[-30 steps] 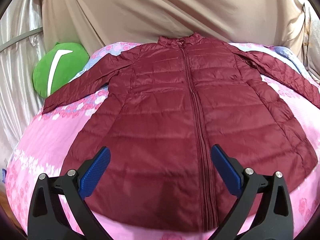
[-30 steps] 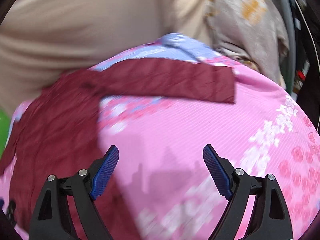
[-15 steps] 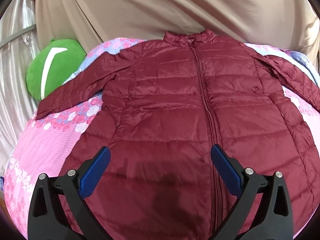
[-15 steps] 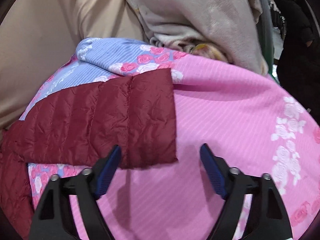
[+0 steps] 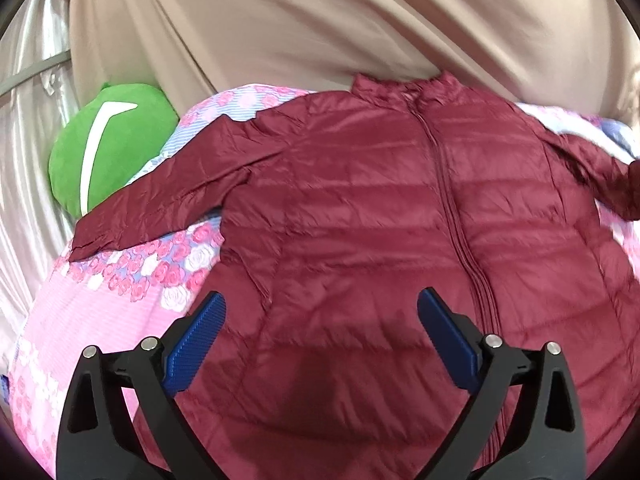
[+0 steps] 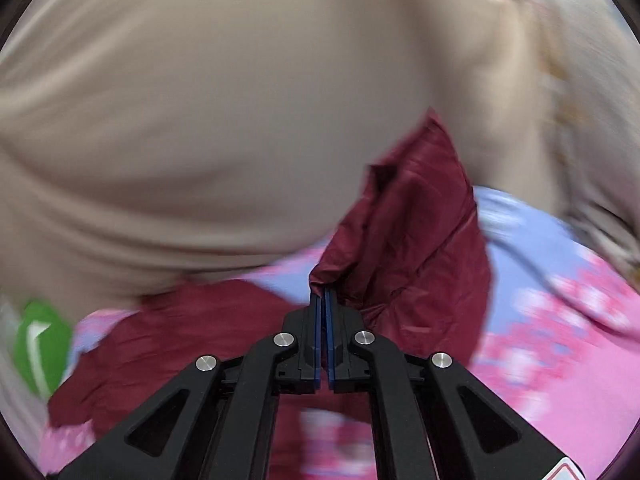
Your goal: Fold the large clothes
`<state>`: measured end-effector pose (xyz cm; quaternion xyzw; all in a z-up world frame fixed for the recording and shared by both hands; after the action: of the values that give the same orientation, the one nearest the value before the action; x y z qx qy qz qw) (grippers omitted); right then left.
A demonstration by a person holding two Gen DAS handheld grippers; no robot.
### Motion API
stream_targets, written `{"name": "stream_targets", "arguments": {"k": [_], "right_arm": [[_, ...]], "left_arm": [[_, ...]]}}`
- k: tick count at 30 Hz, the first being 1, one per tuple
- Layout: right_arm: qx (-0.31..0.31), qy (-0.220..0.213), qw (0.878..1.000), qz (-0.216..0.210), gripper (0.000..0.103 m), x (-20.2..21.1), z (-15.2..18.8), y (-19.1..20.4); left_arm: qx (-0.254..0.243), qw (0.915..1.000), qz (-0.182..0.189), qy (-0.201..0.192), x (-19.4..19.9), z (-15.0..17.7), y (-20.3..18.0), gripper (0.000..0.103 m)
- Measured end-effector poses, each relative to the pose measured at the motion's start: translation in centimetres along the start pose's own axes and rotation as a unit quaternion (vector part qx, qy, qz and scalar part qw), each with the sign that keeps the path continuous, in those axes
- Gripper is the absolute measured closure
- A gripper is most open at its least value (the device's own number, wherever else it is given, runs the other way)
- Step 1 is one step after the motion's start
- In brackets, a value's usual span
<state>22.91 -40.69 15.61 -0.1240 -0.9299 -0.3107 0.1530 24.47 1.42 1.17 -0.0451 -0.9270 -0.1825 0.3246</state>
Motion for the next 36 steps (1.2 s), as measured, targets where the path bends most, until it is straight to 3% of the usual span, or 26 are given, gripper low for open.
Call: {"name": "stream_targets", "arguments": {"k": [3, 6, 9, 11, 14, 16, 19, 21, 24, 25, 26, 27, 29, 34, 36], "right_arm": [[0.071, 0.055, 0.990, -0.105, 0.101, -3.2, 4.2, 11.8], [0.139, 0.136, 0.965, -0.173, 0.099, -7.5, 11.7, 21.1], [0.195, 0.198, 0.942, -0.189, 0.098, -10.2, 18.8, 25.7], [0.226, 0.203, 0.934, -0.191, 0.096, -10.3, 21.5, 26.7], [0.219, 0.181, 0.937, -0.205, 0.066, -8.3, 20.8, 24.7], [0.209, 0.160, 0.946, -0.191, 0.064, -7.5, 19.2, 22.9], [0.182, 0.121, 0.969, -0.112, 0.062, -7.3, 15.3, 15.8], [0.151, 0.117, 0.980, -0.063, 0.061, -7.9, 13.5, 11.0], [0.082, 0.121, 0.989, 0.005, 0.059, -8.7, 11.2, 3.5], [0.066, 0.124, 0.990, 0.020, 0.059, -9.0, 10.7, 1.5], [0.051, 0.125, 0.990, 0.038, 0.059, -9.4, 10.2, -0.5], [0.045, 0.124, 0.990, 0.049, 0.059, -9.6, 9.9, -1.6], [0.035, 0.126, 0.989, 0.062, 0.059, -10.5, 9.6, -3.4], [0.032, 0.123, 0.990, 0.054, 0.059, -12.4, 9.4, -2.9], [0.031, 0.125, 0.991, 0.045, 0.059, -12.5, 9.7, -2.5]], "left_arm": [[0.018, 0.9998, 0.006, -0.007, -0.5, -0.7, 1.5, 0.008], [0.026, 0.9994, 0.017, -0.012, -1.3, -1.3, 2.8, 0.008], [0.036, 0.9984, 0.043, -0.006, -2.8, -1.5, 3.7, 0.008], [0.048, 0.9962, 0.072, 0.011, -4.6, -1.5, 4.3, 0.008], [0.073, 0.9898, 0.117, 0.034, -7.1, -1.6, 5.0, 0.008], [0.087, 0.9844, 0.146, 0.045, -8.8, -1.9, 5.2, 0.008], [0.126, 0.9698, 0.194, 0.077, -11.9, -2.5, 5.5, 0.008], [0.160, 0.9610, 0.206, 0.091, -13.6, -2.9, 5.8, 0.008], [0.182, 0.9574, 0.208, 0.085, -15.0, -4.2, 5.9, 0.012], [0.182, 0.9572, 0.211, 0.080, -15.1, -4.7, 5.7, 0.018], [0.174, 0.9569, 0.219, 0.076, -15.3, -5.4, 5.3, 0.043], [0.166, 0.9558, 0.231, 0.073, -15.5, -6.1, 4.9, 0.075], [0.157, 0.9546, 0.245, 0.064, -15.7, -7.6, 4.5, 0.097], [0.142, 0.9699, 0.195, -0.028, -13.6, -12.5, 7.5, 0.101], [0.146, 0.9719, 0.179, -0.046, -13.4, -13.3, 8.8, 0.101]]}}
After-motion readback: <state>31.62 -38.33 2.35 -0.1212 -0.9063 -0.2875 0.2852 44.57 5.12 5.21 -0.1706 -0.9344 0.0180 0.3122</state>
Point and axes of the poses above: each gripper's, at about its wrist camera, not at the fingertips, and x roughly against the way its jaws point, y to its left, z to its underside, the point moved 4 cm from there along -x, roughly the way its jaws point, and after that the axes turned 13 degrees about -x, right-handed, at the moved point
